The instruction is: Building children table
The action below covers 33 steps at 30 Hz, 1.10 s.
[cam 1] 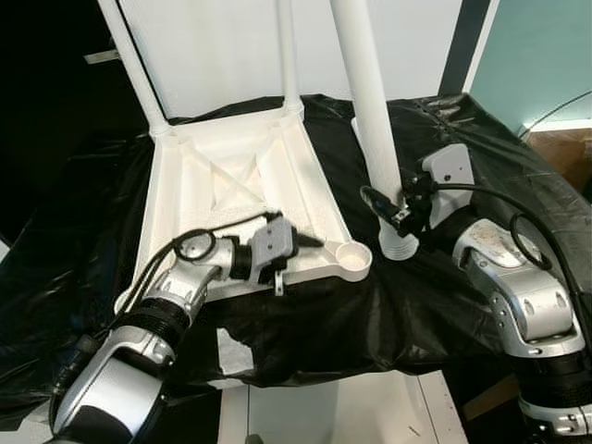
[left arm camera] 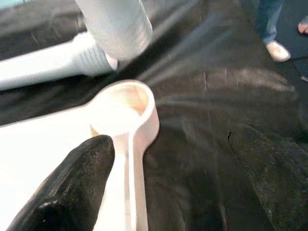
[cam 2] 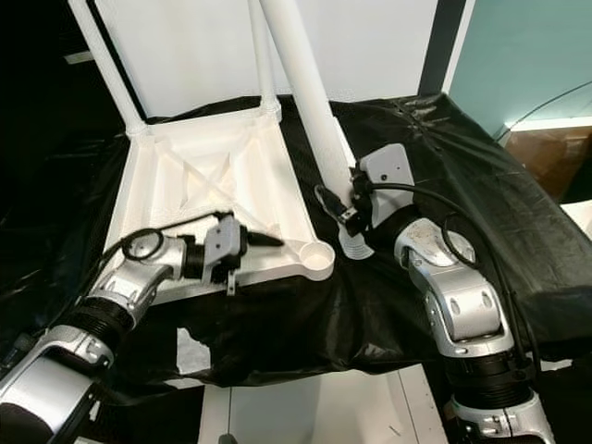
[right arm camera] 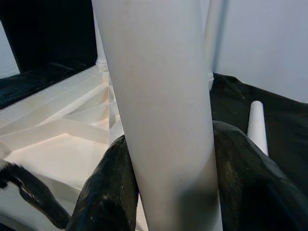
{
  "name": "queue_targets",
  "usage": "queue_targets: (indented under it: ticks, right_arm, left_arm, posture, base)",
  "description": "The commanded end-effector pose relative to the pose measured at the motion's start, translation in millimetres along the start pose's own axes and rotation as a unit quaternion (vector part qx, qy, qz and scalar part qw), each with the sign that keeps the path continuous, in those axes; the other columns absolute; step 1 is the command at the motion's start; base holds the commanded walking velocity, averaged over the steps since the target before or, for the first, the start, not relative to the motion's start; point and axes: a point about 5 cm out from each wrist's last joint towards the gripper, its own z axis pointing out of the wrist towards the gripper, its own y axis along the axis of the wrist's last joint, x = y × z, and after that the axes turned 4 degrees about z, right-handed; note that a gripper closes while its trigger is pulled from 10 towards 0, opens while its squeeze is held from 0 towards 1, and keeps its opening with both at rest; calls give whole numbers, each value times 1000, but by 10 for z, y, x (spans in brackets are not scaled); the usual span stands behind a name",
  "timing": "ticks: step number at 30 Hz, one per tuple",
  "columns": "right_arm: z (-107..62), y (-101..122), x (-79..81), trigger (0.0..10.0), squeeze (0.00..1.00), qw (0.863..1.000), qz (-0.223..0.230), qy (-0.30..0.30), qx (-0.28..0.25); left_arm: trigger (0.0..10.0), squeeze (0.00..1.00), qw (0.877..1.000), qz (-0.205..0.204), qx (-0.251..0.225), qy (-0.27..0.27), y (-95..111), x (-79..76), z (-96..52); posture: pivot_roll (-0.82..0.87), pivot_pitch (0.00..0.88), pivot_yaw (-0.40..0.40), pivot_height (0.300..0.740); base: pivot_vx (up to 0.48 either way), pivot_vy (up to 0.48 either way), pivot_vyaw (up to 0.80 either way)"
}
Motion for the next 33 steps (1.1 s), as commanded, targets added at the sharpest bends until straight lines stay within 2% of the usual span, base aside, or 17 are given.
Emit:
queue_targets:
  ticks: [1, 5, 7, 9, 13, 17, 18, 21, 22, 25, 26, 29, 30, 32, 33]
  right_arm:
    - [9, 51, 29, 10000, 0, 1000, -5, 0, -18]
    - [12, 54, 36, 10000, 0, 1000, -5, 1, -19]
    - [22, 71, 45, 10000, 0, 1000, -5, 0, -24]
    - [30, 87, 65, 10000, 0, 1000, -4, 2, -28]
    - [41, 82, 110, 10000, 0, 1000, -2, 8, -28]
    - [43, 80, 131, 10000, 0, 1000, -1, 11, -28]
    - [47, 71, 141, 10000, 0, 1000, -2, 12, -27]
    - [55, 68, 141, 10000, 0, 1000, -8, 8, -27]
    - [63, 60, 138, 10000, 0, 1000, -13, 2, -28]
    - [64, -77, 170, 10000, 0, 999, -21, -14, -19]
    - [42, -168, 196, 10000, 0, 1000, -12, -21, -13]
    - [24, -227, 214, 10000, 0, 1000, -6, -26, -10]
    - [1, -286, 237, 10000, 0, 999, 7, -34, -7]
    - [-6, -301, 245, 10000, 0, 999, 12, -36, -7]
    - [-21, -342, 258, 10000, 0, 999, 20, -42, -3]
  left_arm:
    - [10000, 0, 981, -4, 67, 181, -141, 164, 1]
    - [10000, 0, 979, -4, 84, 187, -178, 167, 6]
    - [10000, 0, 972, -10, 119, 201, -268, 168, -8]
    - [10000, 0, 965, -19, 134, 224, -315, 193, -19]
    - [10000, 0, 961, -43, 103, 252, -269, 261, -9]
    - [10000, 0, 962, -43, 97, 251, -255, 276, -2]
    - [10000, 0, 960, -38, 126, 248, -303, 268, -10]
    - [10000, 0, 958, -42, 147, 242, -346, 254, -14]
    - [0, 0, 962, -45, 140, 229, -343, 233, 3]
    - [0, 0, 974, -46, 116, 191, -321, 161, 70]
    - [0, 0, 975, -45, 114, 183, -320, 141, 99]
    - [0, 0, 976, -44, 113, 180, -320, 129, 118]
    - [8510, 0, 976, -43, 116, 180, -328, 122, 132]
    - [8510, 0, 975, -42, 117, 181, -332, 121, 135]
    - [10000, 0, 975, -38, 125, 181, -349, 112, 142]
  posture:
    - [-177, 1, 70, 740]
    - [-177, 1, 70, 740]
    - [-177, 5, 67, 740]
    - [-176, 7, 65, 740]
    - [-174, 13, 61, 740]
    - [-171, 17, 59, 740]
    - [-172, 18, 59, 740]
    - [-173, 20, 59, 740]
    - [-173, 21, 58, 740]
    - [-173, 24, 53, 740]
    - [-168, 26, 51, 740]
    - [-168, 26, 51, 740]
    - [-172, 27, 51, 740]
    - [-172, 27, 51, 740]
    - [-175, 29, 51, 740]
  base:
    - [0, 0, 0]
    - [0, 0, 0]
    - [0, 0, 0]
    - [0, 0, 0]
    - [0, 0, 0]
    - [0, 0, 0]
    - [0, 0, 0]
    - [0, 0, 0]
    - [0, 0, 0]
    - [0, 0, 0]
    - [0, 0, 0]
    - [0, 0, 0]
    - [0, 0, 0]
    - [0, 0, 0]
    - [0, 0, 0]
